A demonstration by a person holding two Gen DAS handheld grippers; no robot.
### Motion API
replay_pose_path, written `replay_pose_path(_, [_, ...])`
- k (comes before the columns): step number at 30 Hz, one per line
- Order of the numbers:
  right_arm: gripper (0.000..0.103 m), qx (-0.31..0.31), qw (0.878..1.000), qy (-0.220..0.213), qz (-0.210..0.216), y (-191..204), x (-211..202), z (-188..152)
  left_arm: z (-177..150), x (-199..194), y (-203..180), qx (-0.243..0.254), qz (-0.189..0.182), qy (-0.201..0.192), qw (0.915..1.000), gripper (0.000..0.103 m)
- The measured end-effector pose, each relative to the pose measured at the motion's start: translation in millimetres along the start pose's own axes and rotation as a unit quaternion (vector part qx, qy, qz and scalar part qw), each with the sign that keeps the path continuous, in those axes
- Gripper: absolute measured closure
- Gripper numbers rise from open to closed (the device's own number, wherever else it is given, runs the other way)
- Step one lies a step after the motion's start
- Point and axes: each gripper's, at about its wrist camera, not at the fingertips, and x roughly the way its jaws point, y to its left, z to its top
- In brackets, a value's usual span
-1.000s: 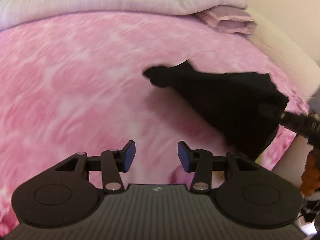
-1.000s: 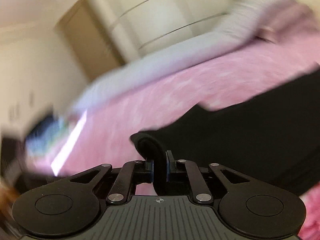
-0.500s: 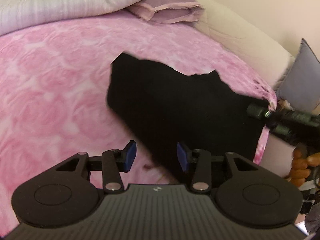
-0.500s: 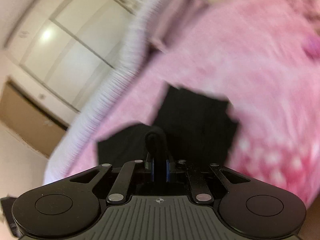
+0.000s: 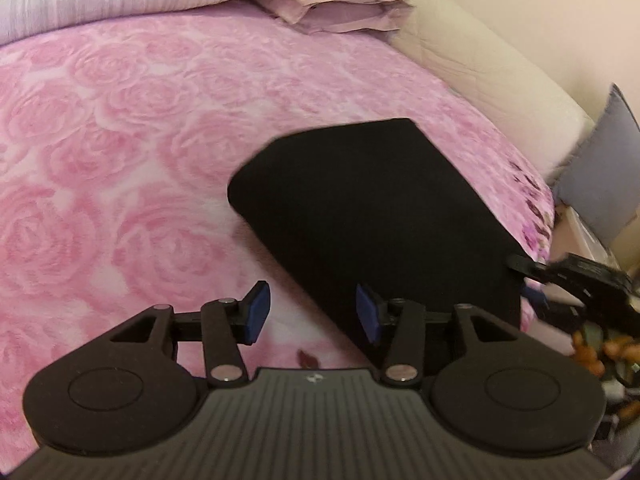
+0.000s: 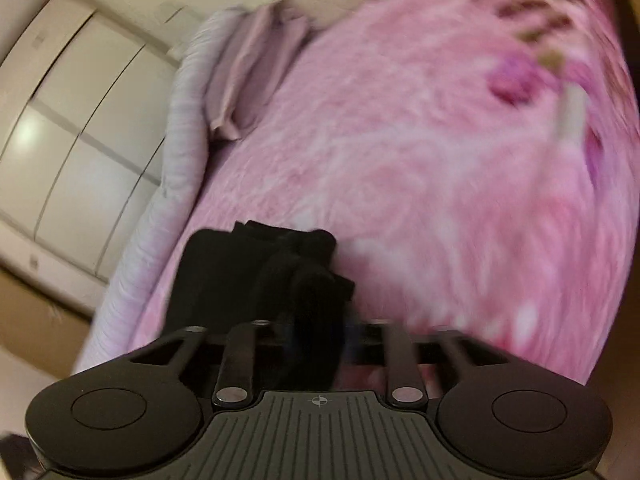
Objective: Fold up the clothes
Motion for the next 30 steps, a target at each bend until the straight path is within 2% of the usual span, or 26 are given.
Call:
replay_pose_path(1, [0.040,0.025,1.000,-0.001,0.004,-3.7,-6.2,-4.3,3.1,0.8,5.0,-0.011,-0.007,0.000,0.9999,0.059])
replay_pose_path(2, [0.039,0.051,0.999,-0.001,0.010,-7.4,-11.8,-8.5,6.0,1.4,10.2,-0.022,-0.016,-0.001,0.9996,0.058])
replay_pose_path(5, [0.033,0.136,0.987,0.041,0.074,-15.6,-23.0,-27.8,14.6,6.1,27.8,-0.067,-0.045,-0.005,0.9967,0.056])
replay_pose_path(7, [0.033,0.159,0.981,0.075,0.088,-15.8,-12.7,-46.1,19.8,12.6,37.5,-0.095,-0.057,-0.006,0.9938,0.055])
replay_pose_path(9, [0.033,0.150,0.982,0.085,0.079,-11.4,1.4,-56.3,23.8,21.8,45.3,-0.121,-0.064,-0.003,0.9905,0.055])
replay_pose_path(10, [0.043,0.140,0.984,0.077,0.076,-9.4,6.2,-58.6,24.8,28.0,49.9,-0.136,-0.070,0.000,0.9882,0.057])
replay_pose_path(11, [0.062,0.124,0.987,0.074,0.066,-6.2,10.7,-56.1,25.7,33.4,53.5,-0.148,-0.079,0.002,0.9858,0.058])
replay_pose_path(12, [0.086,0.106,0.990,0.072,0.053,-2.7,15.3,-52.7,26.3,36.3,54.3,-0.151,-0.085,0.003,0.9849,0.059])
replay_pose_path(14, [0.088,0.105,0.990,0.085,0.042,-3.5,21.7,-42.2,26.7,39.8,52.6,-0.148,-0.089,0.004,0.9850,0.064])
replay_pose_path(16, [0.089,0.075,0.993,0.087,0.035,-0.9,23.6,-22.2,25.7,39.4,46.4,-0.134,-0.096,0.007,0.9863,0.065])
replay_pose_path(20, [0.090,-0.001,0.998,0.065,0.013,1.7,22.1,23.6,15.7,44.6,19.9,-0.089,-0.136,0.051,0.9853,0.068])
replay_pose_path(24, [0.088,-0.031,0.997,0.072,-0.002,-5.7,29.7,66.7,9.7,51.2,-8.6,-0.030,-0.167,0.098,0.9805,0.068])
replay_pose_path(27, [0.072,-0.061,0.996,0.061,-0.005,-1.6,29.4,81.6,25.3,43.9,-9.6,-0.002,-0.179,0.100,0.9788,0.067])
replay_pose_path(30, [0.056,-0.072,0.997,0.030,0.006,4.3,26.2,92.8,51.9,43.6,-1.0,-0.006,-0.193,0.095,0.9766,0.065])
